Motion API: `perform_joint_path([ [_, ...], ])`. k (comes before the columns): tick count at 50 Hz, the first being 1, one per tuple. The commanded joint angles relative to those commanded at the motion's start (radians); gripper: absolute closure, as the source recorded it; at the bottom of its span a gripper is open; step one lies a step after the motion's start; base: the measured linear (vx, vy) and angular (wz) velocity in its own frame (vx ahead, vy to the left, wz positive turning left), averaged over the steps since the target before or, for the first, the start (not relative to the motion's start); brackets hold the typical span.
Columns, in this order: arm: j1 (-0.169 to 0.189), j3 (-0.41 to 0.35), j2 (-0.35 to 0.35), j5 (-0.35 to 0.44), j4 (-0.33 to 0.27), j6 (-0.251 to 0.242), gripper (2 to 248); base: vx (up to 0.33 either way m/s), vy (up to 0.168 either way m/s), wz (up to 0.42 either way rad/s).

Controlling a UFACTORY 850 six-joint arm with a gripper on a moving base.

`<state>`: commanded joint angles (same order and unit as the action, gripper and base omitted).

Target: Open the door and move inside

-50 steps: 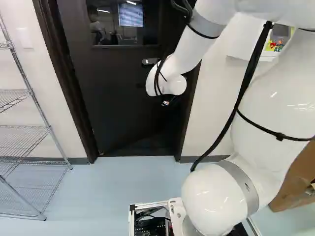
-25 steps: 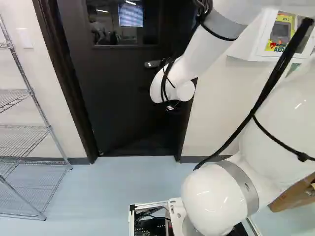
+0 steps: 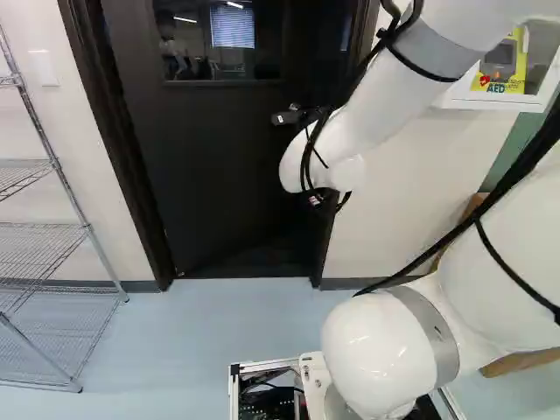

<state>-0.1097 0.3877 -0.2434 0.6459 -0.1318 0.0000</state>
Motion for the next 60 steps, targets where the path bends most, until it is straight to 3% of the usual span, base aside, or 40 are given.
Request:
perform_joint_path([
  [36, 0.004, -0.003, -0.003, 0.000, 0.000, 0.000, 3, 0.004, 0.001, -0.004],
  [60, 0.004, -0.003, -0.003, 0.000, 0.000, 0.000, 3, 0.068, 0.048, -0.011],
])
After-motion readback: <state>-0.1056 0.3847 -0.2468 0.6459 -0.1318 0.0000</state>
